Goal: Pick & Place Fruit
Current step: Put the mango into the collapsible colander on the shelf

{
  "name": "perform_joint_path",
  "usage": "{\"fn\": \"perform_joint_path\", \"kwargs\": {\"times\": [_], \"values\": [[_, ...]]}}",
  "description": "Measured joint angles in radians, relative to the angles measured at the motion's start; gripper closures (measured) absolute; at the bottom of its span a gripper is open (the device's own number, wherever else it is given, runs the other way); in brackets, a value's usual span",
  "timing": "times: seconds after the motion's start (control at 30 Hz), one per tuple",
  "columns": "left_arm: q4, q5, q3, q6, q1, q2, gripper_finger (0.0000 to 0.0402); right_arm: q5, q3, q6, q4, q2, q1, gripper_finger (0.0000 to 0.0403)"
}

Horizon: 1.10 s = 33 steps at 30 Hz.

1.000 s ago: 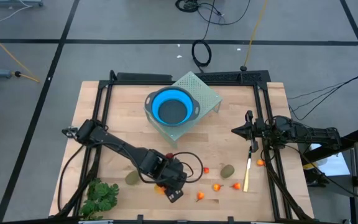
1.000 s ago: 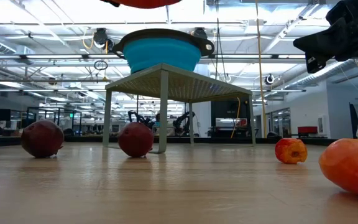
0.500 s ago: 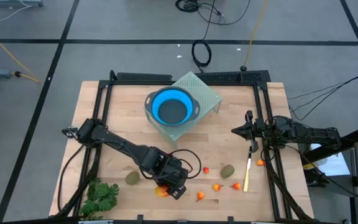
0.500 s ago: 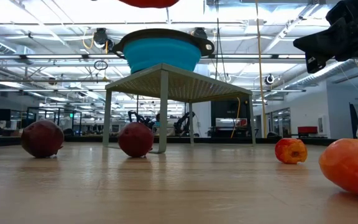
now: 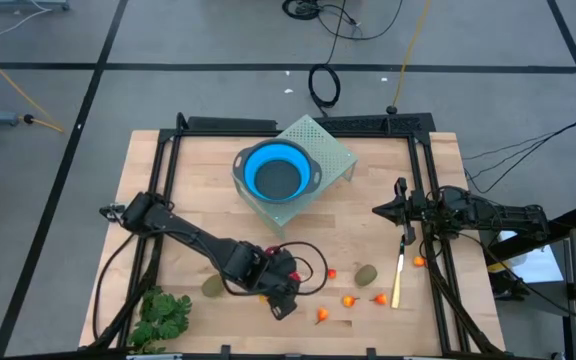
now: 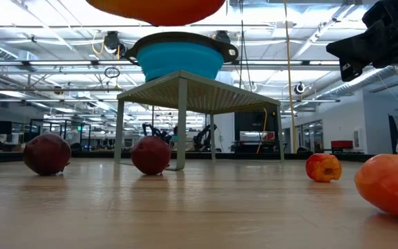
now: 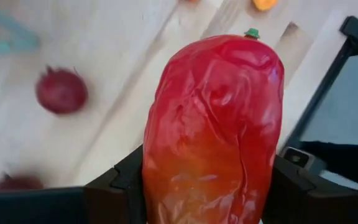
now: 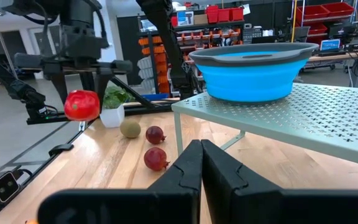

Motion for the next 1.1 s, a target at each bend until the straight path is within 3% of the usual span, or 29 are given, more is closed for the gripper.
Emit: {"fn": "perform_joint_path", "kwargs": {"times": [0.4,0.67,1.1], "values": [[0.019,-0.26,0.0,0.012,-0.025,0.0,0.0189,0.0,0.0,0.0,-0.026,0.0,0.0,0.0403],[0.121,-0.479,0.0,0.133,-0.024,-0.032,0.0185,0.0,0.0,0.0,-0.027,0.0,0.0,0.0403],[0.121,-0.78,0.0,0.264,-0.07,-0.199,0.018,0.0,0.0,0.0,-0.035,0.0,0.0,0.0403]]}}
